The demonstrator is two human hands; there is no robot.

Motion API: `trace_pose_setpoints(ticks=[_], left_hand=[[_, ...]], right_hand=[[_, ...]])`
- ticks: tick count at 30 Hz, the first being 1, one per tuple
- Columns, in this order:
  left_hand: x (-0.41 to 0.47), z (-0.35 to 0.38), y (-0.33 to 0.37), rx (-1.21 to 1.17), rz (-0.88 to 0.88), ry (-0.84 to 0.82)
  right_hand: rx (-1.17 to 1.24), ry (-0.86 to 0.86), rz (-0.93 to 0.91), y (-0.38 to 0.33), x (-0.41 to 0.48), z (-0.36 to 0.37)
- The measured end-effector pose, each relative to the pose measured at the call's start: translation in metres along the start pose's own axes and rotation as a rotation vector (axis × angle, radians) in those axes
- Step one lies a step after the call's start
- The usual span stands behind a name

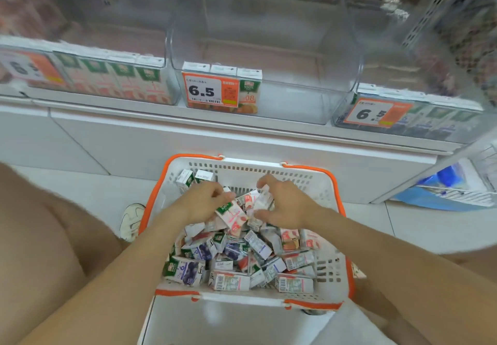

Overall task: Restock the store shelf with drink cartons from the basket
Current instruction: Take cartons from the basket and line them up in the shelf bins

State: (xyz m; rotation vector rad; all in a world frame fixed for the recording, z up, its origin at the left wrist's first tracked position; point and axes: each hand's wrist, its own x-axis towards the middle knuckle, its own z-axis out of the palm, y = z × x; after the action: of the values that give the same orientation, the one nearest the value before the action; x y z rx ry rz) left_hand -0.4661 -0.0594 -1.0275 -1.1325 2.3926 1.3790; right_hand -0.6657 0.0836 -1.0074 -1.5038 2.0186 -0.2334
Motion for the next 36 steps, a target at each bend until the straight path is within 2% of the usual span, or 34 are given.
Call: trace_pose_setpoints(ticks=[4, 9, 17, 21, 25, 27, 29, 32, 36], left_hand=[[-0.026, -0.035, 0.04, -0.178, 0.028, 0.038], [-0.059, -0.074, 0.076, -0.178, 0.107, 0.065], [-0.082, -0.138, 0.125, 0.04, 0.267, 0.225], [-0.077, -0.168, 0.142, 0.219, 0.374, 0.319], [-0.059, -0.172, 0.148, 0.11, 0.421, 0.416], [-0.049, -0.164, 0.146, 0.05, 0.425, 0.429], [-0.041, -0.156, 0.144, 0.089, 0.419, 0.432], [-0.033, -0.151, 0.146, 0.133, 0.413, 0.43], [-0.034, -0.155, 0.146, 0.093, 0.407, 0.448]], right_hand=[[-0.013, 0.2, 0.019, -0.021, -0.01, -0.044], [-0.051, 0.355, -0.027, -0.053, -0.024, -0.092], [0.02, 0.523, -0.121, -0.096, -0.034, -0.164], [0.023, 0.704, -0.198, -0.1, -0.037, -0.209], [-0.2, 0.895, -0.222, -0.08, -0.012, -0.228], [-0.32, 0.84, -0.127, -0.067, 0.008, -0.225], [-0.338, 0.71, -0.047, -0.058, 0.026, -0.217], [-0.236, 0.548, -0.079, -0.056, 0.044, -0.208], [-0.221, 0.438, -0.11, -0.056, 0.055, -0.212]])
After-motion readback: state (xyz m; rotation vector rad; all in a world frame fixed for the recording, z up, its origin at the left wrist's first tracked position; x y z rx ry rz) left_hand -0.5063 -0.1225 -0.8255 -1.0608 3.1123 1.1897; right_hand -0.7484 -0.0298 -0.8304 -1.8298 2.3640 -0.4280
